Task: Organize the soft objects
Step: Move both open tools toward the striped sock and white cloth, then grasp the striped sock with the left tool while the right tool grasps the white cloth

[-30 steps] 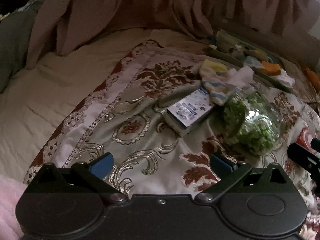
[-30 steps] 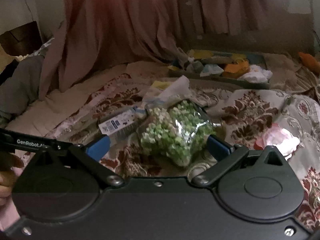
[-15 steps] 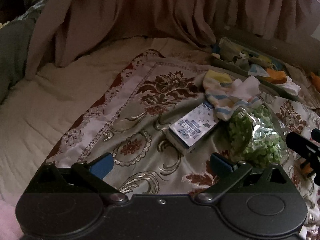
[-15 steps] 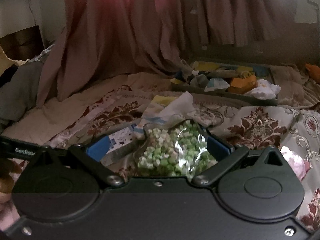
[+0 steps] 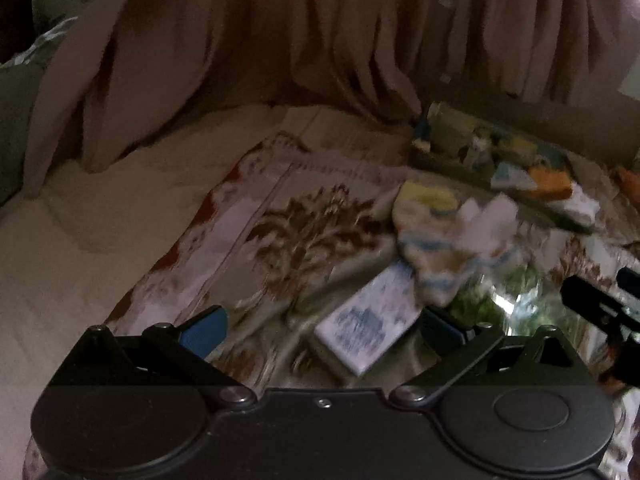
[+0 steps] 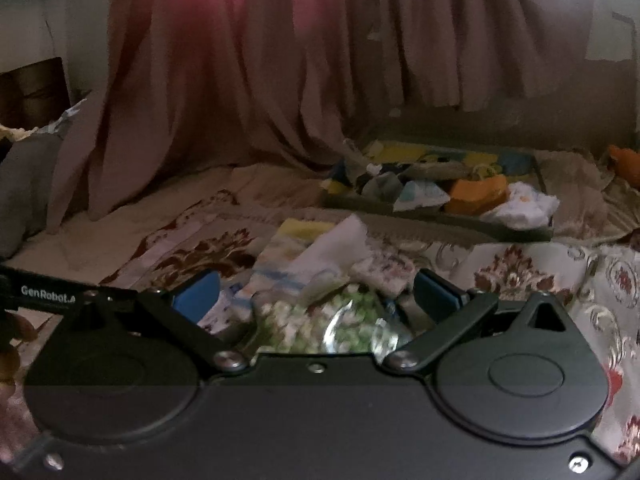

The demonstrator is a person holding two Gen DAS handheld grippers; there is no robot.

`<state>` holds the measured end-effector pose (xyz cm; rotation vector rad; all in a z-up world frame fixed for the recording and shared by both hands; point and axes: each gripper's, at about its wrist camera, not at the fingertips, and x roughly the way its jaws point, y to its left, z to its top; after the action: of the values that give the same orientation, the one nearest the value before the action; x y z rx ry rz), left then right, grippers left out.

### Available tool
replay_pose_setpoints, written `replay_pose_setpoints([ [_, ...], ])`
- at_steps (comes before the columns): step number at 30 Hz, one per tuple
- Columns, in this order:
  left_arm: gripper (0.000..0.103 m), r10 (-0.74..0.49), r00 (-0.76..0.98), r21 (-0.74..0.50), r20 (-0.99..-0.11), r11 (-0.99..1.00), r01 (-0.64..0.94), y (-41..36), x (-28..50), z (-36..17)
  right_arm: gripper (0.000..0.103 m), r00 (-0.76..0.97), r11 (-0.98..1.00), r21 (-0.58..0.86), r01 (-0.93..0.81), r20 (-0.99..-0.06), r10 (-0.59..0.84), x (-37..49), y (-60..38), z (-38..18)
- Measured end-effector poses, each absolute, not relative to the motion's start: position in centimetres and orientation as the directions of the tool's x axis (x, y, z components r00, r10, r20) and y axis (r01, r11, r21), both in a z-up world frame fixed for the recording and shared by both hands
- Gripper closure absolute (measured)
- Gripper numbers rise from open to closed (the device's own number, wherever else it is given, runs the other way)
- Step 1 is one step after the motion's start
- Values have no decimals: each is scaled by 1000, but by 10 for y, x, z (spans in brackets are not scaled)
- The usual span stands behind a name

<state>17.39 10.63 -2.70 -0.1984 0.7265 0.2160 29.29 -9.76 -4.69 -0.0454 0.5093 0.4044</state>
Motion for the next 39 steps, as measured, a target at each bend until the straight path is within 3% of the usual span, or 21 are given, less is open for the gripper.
replay_pose_setpoints([
  [5,1,105,785,-111,-611,970,-217,107,205,-26,0,791,924,87,-372,-491,364,320,-99,-46],
  [17,3,-217,782,-299,-584,953,41,119,282,-48,1,794,940,94,-328,-512,328,366,-109,-67],
  [22,13,-292,746,-370,-598,927,66,126,308,-64,2,807,944,58,-324,-505,307,371,-100,-71],
  [33,59,-370,650,-417,-664,905,88,128,335,-92,18,756,924,41,-380,-561,336,397,-80,-78],
  [39,71,-410,623,-474,-666,878,70,132,342,-101,27,714,905,41,-423,-601,360,419,-64,-79],
])
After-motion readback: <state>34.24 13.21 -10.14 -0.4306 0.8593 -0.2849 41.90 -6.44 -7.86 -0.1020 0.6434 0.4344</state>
